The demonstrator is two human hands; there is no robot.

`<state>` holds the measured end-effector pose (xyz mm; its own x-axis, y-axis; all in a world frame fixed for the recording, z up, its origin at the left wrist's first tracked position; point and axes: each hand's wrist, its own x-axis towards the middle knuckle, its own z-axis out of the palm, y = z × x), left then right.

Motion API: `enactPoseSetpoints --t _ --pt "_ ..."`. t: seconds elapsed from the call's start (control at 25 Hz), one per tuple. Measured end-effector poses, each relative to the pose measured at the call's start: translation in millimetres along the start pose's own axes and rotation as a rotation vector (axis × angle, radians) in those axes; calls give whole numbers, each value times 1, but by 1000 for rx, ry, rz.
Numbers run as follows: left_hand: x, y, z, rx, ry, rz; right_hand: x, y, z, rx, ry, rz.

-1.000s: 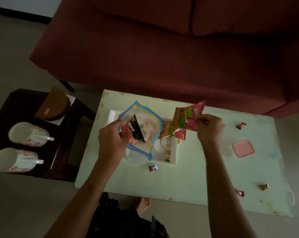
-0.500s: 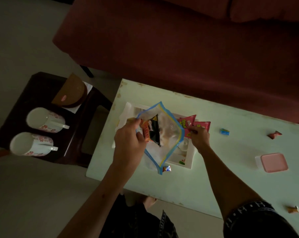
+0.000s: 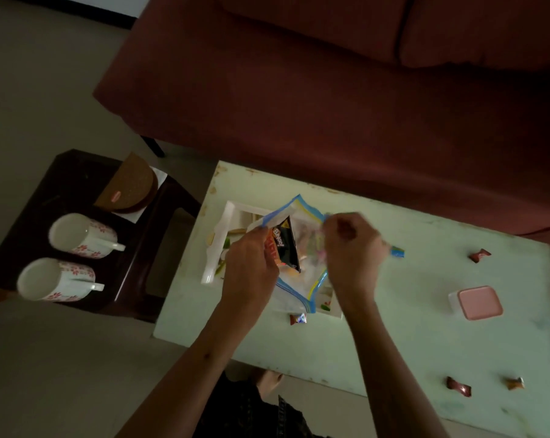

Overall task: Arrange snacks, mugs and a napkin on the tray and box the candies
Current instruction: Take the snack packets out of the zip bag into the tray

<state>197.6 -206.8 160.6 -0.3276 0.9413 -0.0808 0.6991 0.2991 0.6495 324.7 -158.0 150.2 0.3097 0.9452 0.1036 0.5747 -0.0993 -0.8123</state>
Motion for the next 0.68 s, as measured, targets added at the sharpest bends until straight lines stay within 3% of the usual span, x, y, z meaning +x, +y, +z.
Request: enactPoseSetpoints --t 0.12,0.2,0.44,0.68 --pt "-7 7 -5 -28 -3 56 -5 1 31 -449 -559 145" --pt "-10 11 -8 -20 -17 80 0 9 51 -512 -701 282" --pt "-21 12 -16 -1 -29 83 -4 13 65 -724 -587 240" --pt "-21 10 -20 54 -30 88 -6 -36 14 -605 -517 192"
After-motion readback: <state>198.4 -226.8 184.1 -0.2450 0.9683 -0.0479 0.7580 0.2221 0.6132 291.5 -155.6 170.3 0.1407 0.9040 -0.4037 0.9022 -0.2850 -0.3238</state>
